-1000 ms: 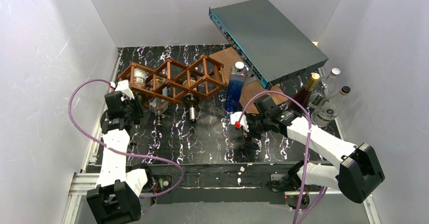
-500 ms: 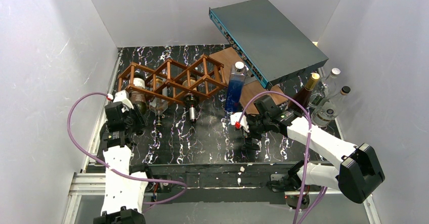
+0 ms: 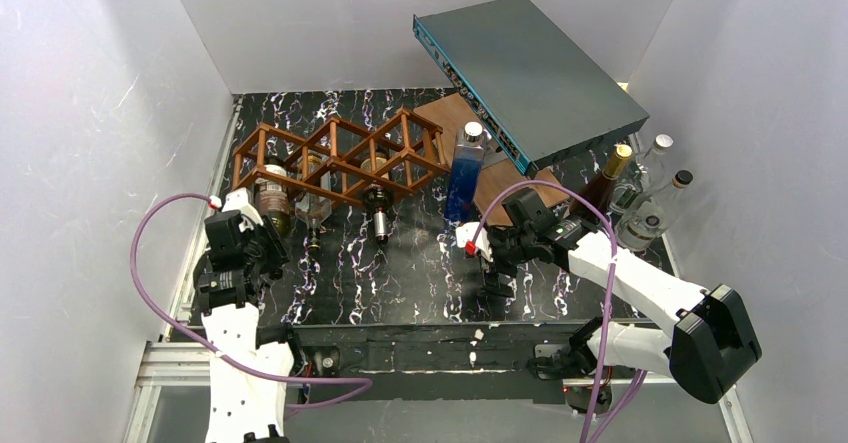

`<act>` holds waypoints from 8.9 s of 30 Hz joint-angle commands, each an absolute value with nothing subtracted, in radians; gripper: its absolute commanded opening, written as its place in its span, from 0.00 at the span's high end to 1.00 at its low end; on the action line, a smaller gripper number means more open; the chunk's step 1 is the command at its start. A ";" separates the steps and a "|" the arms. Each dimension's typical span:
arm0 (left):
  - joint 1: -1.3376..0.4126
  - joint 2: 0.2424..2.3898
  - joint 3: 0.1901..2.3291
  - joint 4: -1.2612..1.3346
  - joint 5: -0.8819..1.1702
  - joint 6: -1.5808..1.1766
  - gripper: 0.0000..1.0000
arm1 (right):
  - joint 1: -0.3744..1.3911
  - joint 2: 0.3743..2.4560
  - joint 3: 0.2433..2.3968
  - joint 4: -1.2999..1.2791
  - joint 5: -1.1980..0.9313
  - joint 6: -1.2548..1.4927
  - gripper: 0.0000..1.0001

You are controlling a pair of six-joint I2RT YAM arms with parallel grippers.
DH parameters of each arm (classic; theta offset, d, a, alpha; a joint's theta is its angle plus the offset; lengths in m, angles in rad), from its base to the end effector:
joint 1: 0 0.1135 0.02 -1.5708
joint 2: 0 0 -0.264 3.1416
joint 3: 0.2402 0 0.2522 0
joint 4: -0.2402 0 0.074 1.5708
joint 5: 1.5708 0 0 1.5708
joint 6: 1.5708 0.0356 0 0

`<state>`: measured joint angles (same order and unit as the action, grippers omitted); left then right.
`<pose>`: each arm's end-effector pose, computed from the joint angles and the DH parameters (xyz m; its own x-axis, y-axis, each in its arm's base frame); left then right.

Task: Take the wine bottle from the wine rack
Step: Pick up the wine bottle from the wine rack.

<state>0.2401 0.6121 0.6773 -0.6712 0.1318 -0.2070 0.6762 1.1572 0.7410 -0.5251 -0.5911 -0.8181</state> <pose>0.1316 0.0274 0.2788 -0.5145 -0.3357 -0.7890 -0.2417 0.9396 -0.2422 0.1616 0.1551 0.2274 0.1350 -0.6686 -0.7312 -0.9903 -0.0668 -0.1218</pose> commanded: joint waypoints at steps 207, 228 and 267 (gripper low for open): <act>-0.783 0.680 0.859 -0.284 0.384 -0.567 0.02 | 0.684 1.167 0.810 -0.322 -1.005 -0.791 0.81; -0.883 0.734 0.649 0.251 0.344 -0.073 0.02 | 0.636 1.173 0.790 -0.173 -1.102 -0.581 0.81; -0.957 0.847 0.554 0.549 0.299 -0.172 1.00 | 0.603 1.173 0.773 -0.176 -1.145 -0.580 0.27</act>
<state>-0.9531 0.9005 0.5625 0.5175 0.2996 -0.1654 0.6292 1.2041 0.7692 -0.2115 -1.0782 -0.5522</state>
